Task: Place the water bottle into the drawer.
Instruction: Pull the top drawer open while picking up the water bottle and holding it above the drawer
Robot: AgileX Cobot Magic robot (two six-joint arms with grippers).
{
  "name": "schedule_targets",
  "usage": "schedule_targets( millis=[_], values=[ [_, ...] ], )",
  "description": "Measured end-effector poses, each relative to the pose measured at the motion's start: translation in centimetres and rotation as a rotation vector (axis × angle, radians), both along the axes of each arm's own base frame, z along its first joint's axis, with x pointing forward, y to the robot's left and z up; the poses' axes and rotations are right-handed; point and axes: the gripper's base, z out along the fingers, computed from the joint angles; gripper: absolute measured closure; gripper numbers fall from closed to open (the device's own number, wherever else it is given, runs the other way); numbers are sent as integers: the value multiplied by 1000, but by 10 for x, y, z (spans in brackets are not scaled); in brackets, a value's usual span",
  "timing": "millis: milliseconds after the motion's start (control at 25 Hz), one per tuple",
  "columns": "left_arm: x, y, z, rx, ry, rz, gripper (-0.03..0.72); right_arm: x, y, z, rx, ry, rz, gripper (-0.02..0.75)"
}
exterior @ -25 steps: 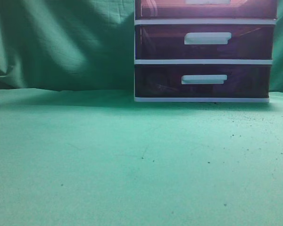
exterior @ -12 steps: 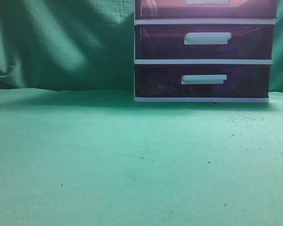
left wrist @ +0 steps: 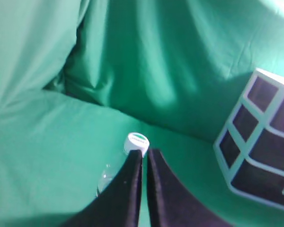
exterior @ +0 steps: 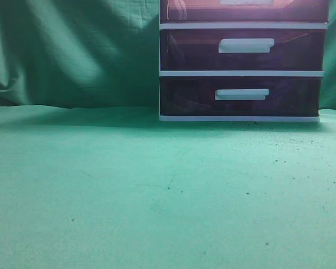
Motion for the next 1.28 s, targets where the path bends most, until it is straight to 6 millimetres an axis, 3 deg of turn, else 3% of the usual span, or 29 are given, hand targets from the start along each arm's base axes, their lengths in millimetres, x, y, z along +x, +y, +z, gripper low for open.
schedule_targets(
  millis=[200,360,640,680,720,920,960,1040,1280],
  values=[
    [10,-5,0,8,140,-93,688,0,0,0,0,0,0,738],
    [20,-15,-6,124,375,-244,688,0,0,0,0,0,0,738],
    [73,-10,-4,211,591,-252,688,0,0,0,0,0,0,738],
    [82,-8,-4,229,601,-243,640,0,0,0,0,0,0,738],
    [89,-7,-2,239,597,-234,640,0,0,0,0,0,0,738],
    [124,-4,0,243,618,-216,148,0,0,0,0,0,0,738],
    [130,-4,-1,228,618,-207,85,0,0,0,0,0,0,738],
    [141,-3,-1,205,607,-189,33,0,0,0,0,0,0,738],
    [174,0,-12,190,620,-162,48,0,0,0,0,0,0,738]
  ],
)
